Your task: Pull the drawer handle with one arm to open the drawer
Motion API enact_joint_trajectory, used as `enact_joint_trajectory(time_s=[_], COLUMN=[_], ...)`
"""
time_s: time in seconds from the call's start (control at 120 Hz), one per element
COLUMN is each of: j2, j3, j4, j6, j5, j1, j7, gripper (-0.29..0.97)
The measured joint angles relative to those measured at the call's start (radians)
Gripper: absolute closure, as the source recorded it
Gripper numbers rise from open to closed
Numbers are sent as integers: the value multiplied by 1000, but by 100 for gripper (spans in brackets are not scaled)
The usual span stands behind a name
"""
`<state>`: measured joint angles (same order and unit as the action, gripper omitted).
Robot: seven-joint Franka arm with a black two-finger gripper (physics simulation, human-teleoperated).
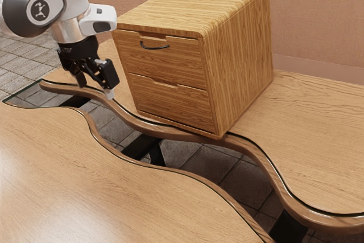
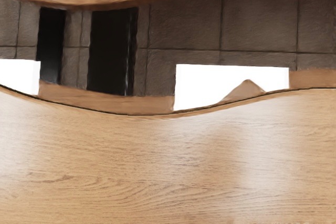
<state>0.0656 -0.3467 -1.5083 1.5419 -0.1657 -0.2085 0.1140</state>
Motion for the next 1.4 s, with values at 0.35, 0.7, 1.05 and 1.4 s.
enact_joint_trajectory(time_s=[0.35, 0.7, 1.05, 1.4], j2=[97, 68, 66, 73], j3=[57, 59, 112, 128], j4=[286, 212, 221, 150], j6=[-81, -210, -284, -403], j5=[8, 66, 117, 46], j1=[-19, -86, -91, -198], j7=[40, 66, 135, 133], gripper=[0, 0, 0, 0])
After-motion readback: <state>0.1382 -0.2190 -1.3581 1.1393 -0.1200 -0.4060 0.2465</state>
